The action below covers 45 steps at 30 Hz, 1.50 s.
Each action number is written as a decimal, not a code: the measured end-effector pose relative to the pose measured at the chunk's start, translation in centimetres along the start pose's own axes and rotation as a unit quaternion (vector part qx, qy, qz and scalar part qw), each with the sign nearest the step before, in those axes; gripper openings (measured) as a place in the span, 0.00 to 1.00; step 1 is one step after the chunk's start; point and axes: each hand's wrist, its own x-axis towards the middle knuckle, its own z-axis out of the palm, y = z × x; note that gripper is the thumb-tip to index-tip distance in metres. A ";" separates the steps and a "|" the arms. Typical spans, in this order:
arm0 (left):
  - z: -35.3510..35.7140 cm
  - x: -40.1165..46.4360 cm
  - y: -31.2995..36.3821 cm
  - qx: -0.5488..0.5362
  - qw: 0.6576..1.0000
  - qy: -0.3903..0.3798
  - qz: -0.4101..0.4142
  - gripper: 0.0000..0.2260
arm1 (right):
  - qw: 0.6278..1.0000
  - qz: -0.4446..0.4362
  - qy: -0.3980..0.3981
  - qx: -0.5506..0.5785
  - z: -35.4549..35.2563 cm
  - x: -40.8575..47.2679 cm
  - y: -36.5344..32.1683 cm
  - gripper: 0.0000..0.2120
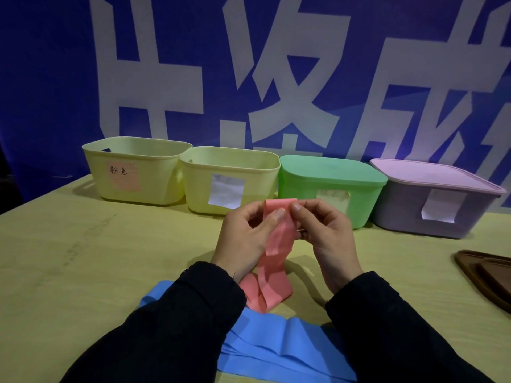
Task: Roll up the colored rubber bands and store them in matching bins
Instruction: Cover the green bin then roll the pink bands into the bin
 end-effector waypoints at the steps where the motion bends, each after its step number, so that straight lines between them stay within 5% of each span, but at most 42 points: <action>1: 0.0 0.0 0.0 -0.001 1.000 -0.001 0.001 0.06 | 1.000 0.005 -0.005 0.001 0.0 -0.1 0.0 0.06; 12: 0.3 -0.2 0.1 0.000 0.999 -0.043 -0.018 0.11 | 1.000 0.009 -0.023 -0.005 -0.2 0.1 0.0 0.05; 45: -0.2 -0.2 0.5 -0.003 0.998 0.039 0.050 0.06 | 0.998 -0.022 -0.049 -0.029 0.0 -0.5 -0.9 0.10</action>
